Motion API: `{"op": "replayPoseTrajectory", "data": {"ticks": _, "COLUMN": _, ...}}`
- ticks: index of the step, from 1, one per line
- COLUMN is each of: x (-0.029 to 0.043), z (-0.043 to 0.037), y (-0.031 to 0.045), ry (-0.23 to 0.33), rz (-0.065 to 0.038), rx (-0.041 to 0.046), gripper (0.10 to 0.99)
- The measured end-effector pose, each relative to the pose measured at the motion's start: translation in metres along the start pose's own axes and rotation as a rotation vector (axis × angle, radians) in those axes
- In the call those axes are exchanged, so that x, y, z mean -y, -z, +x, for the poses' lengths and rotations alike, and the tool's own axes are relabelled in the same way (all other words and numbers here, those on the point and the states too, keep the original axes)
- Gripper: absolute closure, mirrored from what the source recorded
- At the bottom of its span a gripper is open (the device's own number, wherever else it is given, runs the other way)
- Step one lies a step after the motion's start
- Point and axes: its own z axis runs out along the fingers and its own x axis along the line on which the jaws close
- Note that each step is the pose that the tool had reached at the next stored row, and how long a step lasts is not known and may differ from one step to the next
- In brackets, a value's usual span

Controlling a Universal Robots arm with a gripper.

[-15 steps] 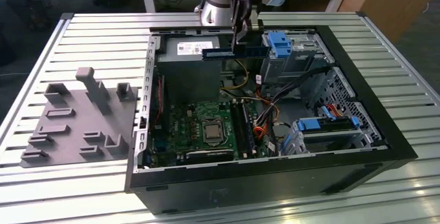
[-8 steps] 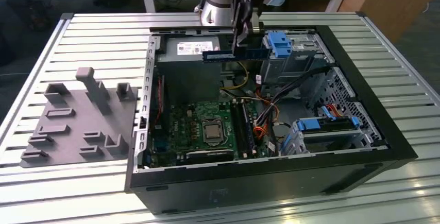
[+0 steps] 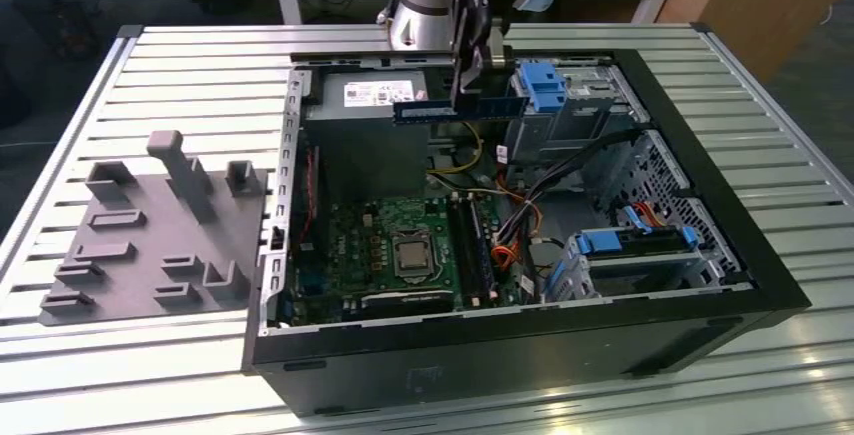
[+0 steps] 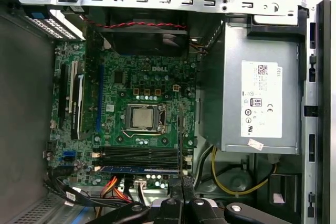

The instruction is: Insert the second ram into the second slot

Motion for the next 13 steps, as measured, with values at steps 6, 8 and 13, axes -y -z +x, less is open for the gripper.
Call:
{"op": "replayPoseTrajectory", "data": {"ticks": 6, "x": 0.0, "z": 0.0021, "y": 0.0, "ry": 0.0, "rz": 0.0, "rx": 0.0, "gripper": 0.969}}
{"op": "replayPoseTrajectory", "data": {"ticks": 8, "x": -0.0001, "z": 0.0027, "y": 0.0, "ry": 0.0, "rz": 0.0, "rx": 0.0, "gripper": 0.969}}
{"op": "replayPoseTrajectory", "data": {"ticks": 13, "x": -0.0001, "z": 0.0044, "y": 0.0, "ry": 0.0, "rz": 0.0, "rx": 0.0, "gripper": 0.969}}
